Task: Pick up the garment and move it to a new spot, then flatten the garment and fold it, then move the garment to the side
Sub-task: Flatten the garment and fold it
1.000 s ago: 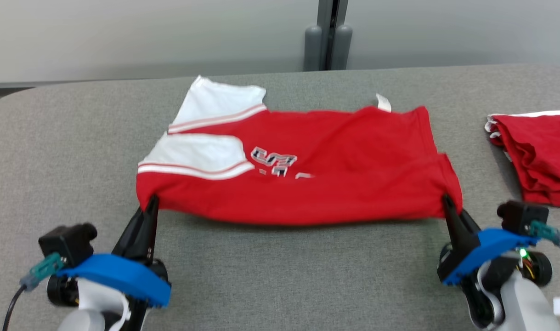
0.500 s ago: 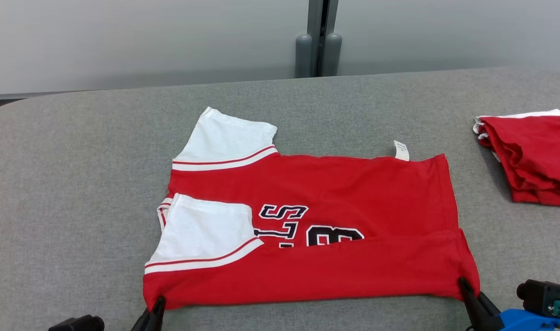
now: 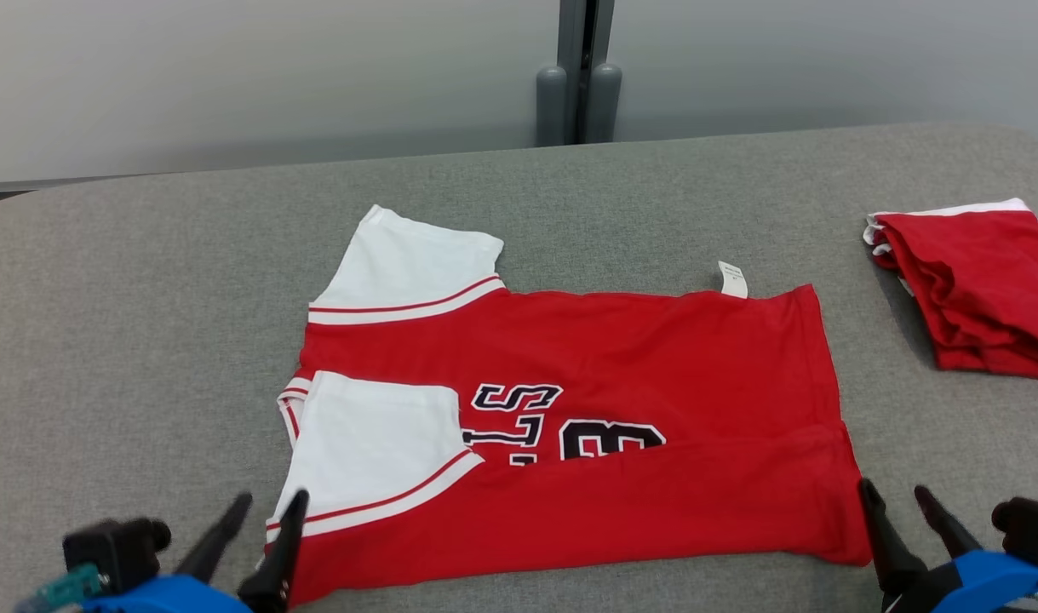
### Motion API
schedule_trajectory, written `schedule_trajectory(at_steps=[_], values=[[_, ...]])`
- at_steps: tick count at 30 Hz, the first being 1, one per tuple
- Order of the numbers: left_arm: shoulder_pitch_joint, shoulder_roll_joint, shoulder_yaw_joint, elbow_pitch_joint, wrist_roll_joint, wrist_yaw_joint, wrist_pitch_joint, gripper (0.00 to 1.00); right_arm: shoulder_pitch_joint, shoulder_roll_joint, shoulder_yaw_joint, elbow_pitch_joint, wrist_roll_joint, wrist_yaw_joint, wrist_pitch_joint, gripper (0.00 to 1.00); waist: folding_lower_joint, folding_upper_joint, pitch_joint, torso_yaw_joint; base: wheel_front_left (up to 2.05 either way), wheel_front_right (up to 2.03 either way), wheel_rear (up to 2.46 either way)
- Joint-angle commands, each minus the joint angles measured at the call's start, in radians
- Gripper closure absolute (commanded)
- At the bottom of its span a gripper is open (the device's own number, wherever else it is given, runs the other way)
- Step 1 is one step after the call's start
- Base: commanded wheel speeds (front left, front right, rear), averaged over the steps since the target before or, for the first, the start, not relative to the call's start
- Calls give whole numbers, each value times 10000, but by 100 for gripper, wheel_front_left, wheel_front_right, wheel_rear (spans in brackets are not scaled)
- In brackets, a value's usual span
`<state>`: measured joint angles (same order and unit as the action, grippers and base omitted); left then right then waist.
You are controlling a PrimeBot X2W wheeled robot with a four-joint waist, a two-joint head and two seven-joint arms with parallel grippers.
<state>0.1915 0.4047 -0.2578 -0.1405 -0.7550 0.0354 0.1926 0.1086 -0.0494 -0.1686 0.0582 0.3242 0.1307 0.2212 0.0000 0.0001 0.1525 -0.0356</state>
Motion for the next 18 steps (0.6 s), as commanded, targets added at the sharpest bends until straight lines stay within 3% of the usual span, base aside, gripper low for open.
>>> schedule_trajectory(at_steps=[1, 4, 9, 18], values=[[-329, 118, 117, -110, 79, 21, 30, 0, -193, -21, -44, -141, -147, 1, -33, 0, 0, -1, 29, -21, 0, 0, 0], [-1774, 824, 368, -575, 506, -23, 527, 0, -831, -18, -7, -692, -680, 1, 36, 0, 0, -1, 318, -163, 0, 0, 0], [-3855, 1410, 505, -627, 704, -325, 1244, 0, -1725, -18, 334, -1020, -1015, 1, 107, 0, 0, -1, 821, -333, 0, 0, 0], [-8166, 1998, -364, 1594, 918, -1287, 3113, 0, -3850, -21, 1671, -857, -1120, 1, 79, 0, 0, -1, 2409, -1252, 0, 0, 0]])
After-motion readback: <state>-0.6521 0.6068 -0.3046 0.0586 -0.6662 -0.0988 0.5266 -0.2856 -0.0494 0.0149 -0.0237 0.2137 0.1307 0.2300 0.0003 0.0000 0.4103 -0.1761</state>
